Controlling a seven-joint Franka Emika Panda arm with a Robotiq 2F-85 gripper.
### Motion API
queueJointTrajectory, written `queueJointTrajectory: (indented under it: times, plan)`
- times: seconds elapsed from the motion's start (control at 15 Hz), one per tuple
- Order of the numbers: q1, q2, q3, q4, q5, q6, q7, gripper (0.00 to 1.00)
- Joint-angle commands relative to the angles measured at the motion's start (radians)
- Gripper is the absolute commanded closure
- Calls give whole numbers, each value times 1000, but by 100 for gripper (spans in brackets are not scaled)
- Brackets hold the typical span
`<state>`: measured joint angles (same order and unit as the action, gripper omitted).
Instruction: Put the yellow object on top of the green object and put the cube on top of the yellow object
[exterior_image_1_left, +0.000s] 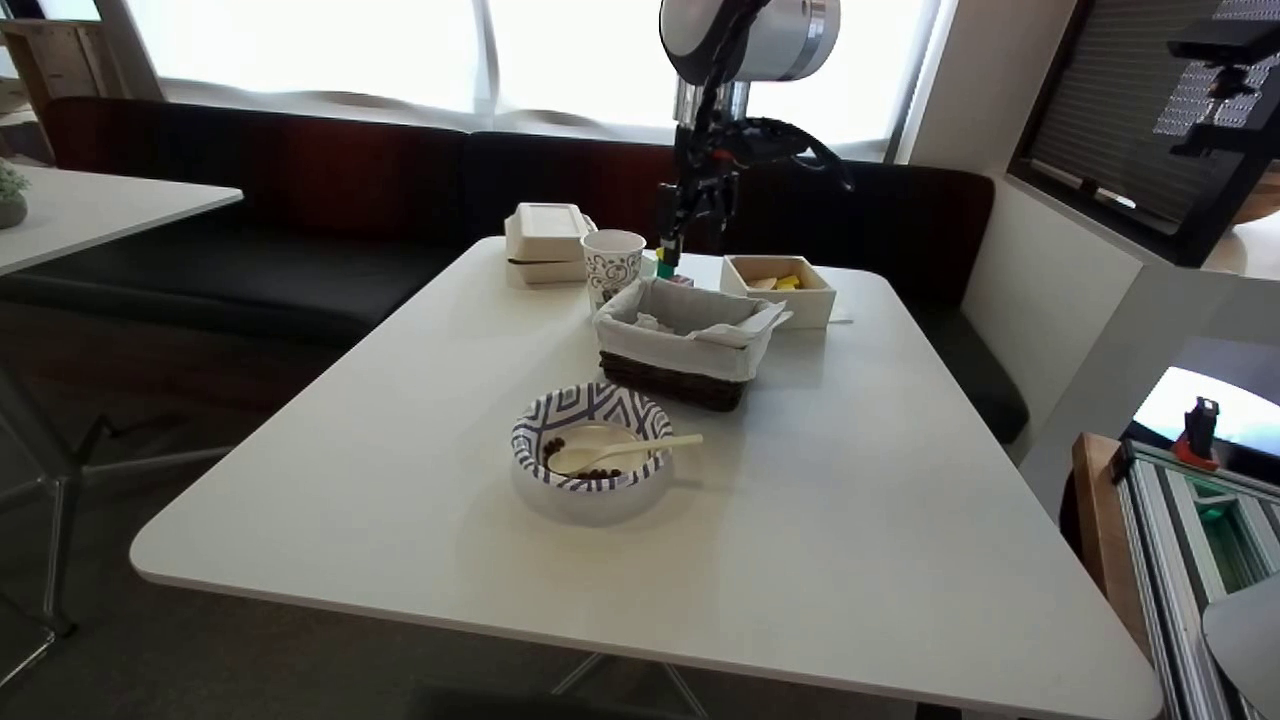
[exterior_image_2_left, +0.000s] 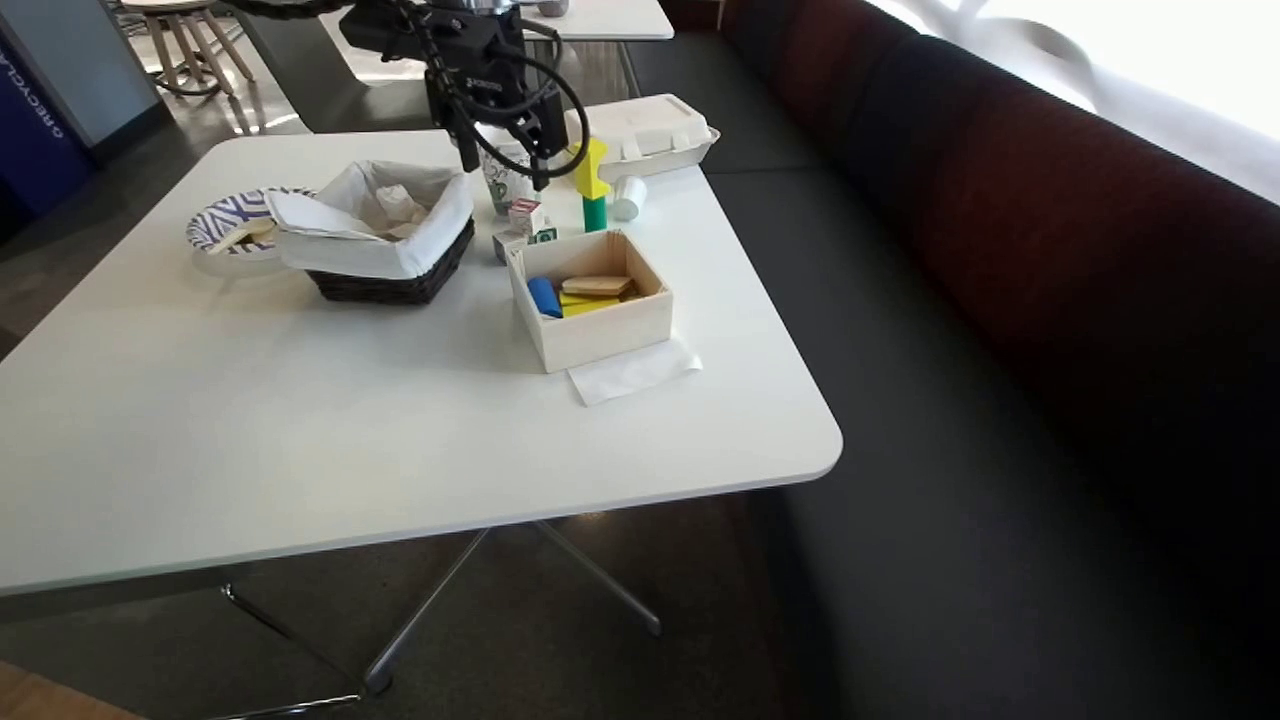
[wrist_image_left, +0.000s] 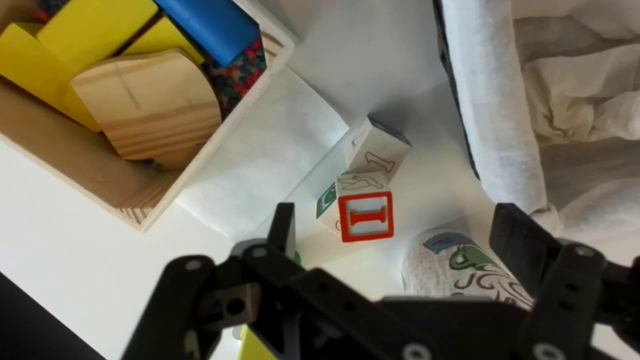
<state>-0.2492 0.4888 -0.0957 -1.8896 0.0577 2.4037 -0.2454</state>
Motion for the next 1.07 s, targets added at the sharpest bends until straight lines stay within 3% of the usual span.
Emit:
queueJointTrajectory:
  times: [0.0, 0.33, 0.4, 0.47, 0.6, 0.8, 0.87, 1.0]
  plan:
    - [-42, 26, 43, -11, 55, 77, -84, 0]
    - [-73, 56, 64, -7, 68, 138, -123, 2]
    - [-77, 60, 67, -7, 68, 139, -127, 12]
    - [-80, 64, 69, -9, 67, 139, -129, 3]
    - [-85, 71, 74, -10, 67, 140, -131, 28]
    - [-90, 79, 83, -9, 71, 140, -138, 49]
    - [-92, 81, 87, -9, 72, 140, -141, 50]
    - [-93, 84, 91, -8, 70, 140, -144, 62]
